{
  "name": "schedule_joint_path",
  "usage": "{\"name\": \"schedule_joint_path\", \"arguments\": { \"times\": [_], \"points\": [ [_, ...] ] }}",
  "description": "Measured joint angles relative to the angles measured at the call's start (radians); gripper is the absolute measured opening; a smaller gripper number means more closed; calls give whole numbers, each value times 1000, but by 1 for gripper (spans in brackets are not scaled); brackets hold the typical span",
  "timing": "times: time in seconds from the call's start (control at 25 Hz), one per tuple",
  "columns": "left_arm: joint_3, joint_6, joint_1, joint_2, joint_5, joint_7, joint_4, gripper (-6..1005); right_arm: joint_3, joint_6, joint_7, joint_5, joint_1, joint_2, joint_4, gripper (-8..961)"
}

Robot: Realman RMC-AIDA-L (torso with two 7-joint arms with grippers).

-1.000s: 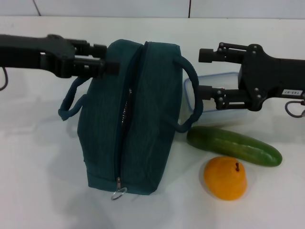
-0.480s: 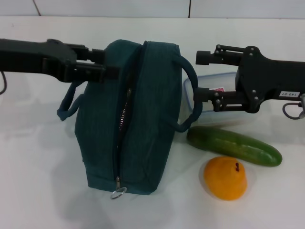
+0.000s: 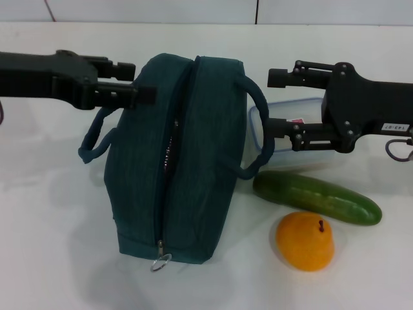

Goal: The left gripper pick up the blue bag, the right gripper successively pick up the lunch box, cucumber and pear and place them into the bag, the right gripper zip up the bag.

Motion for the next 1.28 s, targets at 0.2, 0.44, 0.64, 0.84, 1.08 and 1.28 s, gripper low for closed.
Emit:
{"name": "schedule_joint_path", "arguments": {
  "times": [0.2, 0.44, 0.64, 0.84, 1.08, 1.28],
  "points": [
    [3, -31, -5, -14, 55, 3, 0, 605, -3, 5, 0, 0, 0, 0, 0, 751],
    [5, -50, -12, -24, 77, 14, -3, 587, -5, 6, 0, 0, -1, 3, 1, 751],
    [5, -53, -10, -27, 71, 65, -9, 571, -4, 6, 0, 0, -8, 3, 2, 751],
    [11, -55, -11, -30, 76, 79, -9, 556, -5, 6, 0, -1, -11, 3, 3, 751],
    [26, -54, -12, -28, 78, 71, -10, 377, -5, 6, 0, -2, -11, 3, 1, 751],
    [29, -54, -12, -28, 80, 75, -10, 321, -5, 6, 0, -2, -11, 3, 0, 751]
  ]
}}
